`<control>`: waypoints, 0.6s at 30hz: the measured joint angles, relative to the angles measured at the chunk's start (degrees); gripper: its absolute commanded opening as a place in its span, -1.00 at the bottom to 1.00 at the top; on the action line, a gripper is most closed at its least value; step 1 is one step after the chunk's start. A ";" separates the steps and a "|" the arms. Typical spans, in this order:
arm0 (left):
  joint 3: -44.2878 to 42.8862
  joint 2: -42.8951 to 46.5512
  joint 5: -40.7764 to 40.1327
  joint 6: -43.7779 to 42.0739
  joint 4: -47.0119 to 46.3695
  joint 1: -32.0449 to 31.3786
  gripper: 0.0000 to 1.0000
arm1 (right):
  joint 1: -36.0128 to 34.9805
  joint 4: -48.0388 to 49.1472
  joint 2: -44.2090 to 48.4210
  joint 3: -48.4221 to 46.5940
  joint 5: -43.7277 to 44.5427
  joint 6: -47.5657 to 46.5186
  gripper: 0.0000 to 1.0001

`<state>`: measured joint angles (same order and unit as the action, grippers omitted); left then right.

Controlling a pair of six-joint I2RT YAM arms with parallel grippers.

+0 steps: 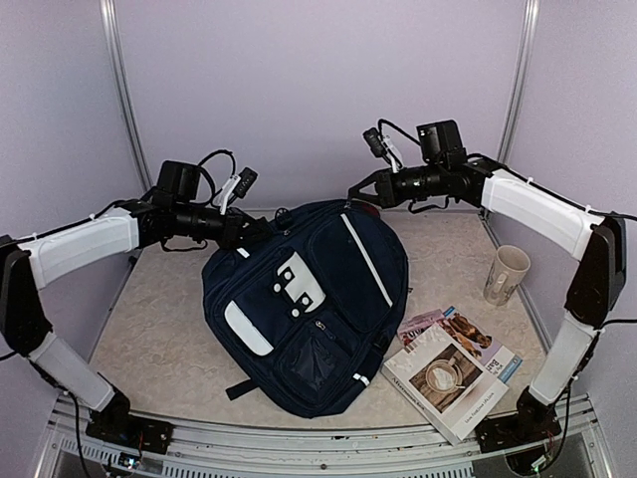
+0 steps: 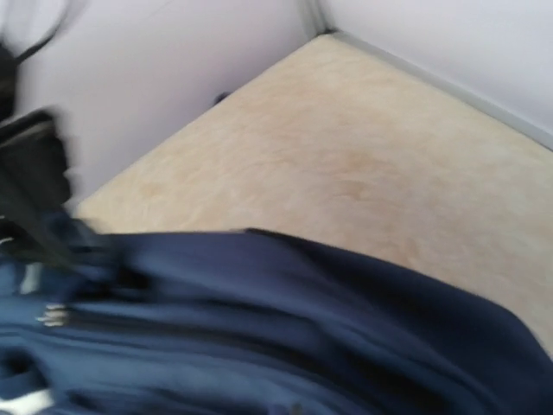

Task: Pack the student bag
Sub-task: Unzip the upper front pocket of the student bag.

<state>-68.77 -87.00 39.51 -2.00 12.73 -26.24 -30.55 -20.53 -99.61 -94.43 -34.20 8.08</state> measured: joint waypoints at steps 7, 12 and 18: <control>7.91 12.92 -6.86 -2.49 -4.74 -4.04 -1.00 | 5.70 8.55 12.76 17.51 -1.36 10.16 -1.00; 14.60 19.45 -9.79 -3.58 -9.60 -4.90 -1.00 | 7.13 12.37 14.56 22.67 -5.92 13.35 -1.00; 18.05 25.35 -11.47 -4.17 -11.30 -4.83 -1.00 | 5.62 5.68 6.51 7.56 -12.15 11.87 -1.00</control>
<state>-50.72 -61.65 28.03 -6.17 1.43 -31.07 -24.93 -14.85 -93.10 -86.87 -46.35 19.94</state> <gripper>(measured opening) 0.033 0.006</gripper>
